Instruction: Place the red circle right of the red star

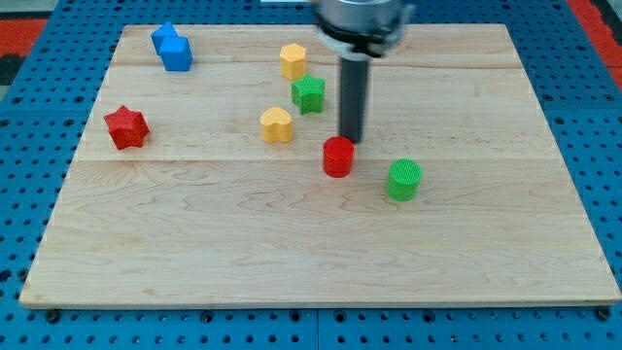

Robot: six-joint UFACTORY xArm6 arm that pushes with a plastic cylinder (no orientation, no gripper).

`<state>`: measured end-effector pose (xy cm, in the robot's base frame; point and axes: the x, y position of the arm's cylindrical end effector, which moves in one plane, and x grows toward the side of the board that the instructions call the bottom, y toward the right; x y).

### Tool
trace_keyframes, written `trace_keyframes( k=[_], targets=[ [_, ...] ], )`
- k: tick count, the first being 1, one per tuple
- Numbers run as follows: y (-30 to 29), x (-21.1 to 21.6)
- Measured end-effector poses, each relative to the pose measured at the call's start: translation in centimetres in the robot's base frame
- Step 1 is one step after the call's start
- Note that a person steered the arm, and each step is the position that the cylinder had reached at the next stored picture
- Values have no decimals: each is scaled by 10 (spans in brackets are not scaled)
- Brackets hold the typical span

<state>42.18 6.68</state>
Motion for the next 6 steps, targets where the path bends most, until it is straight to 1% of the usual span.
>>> trace_keyframes(
  k=[1,2,3,4,6],
  targets=[
    [4,10],
    [7,30],
    [-62,22],
    [-159,-13],
    [-224,-19]
  ],
)
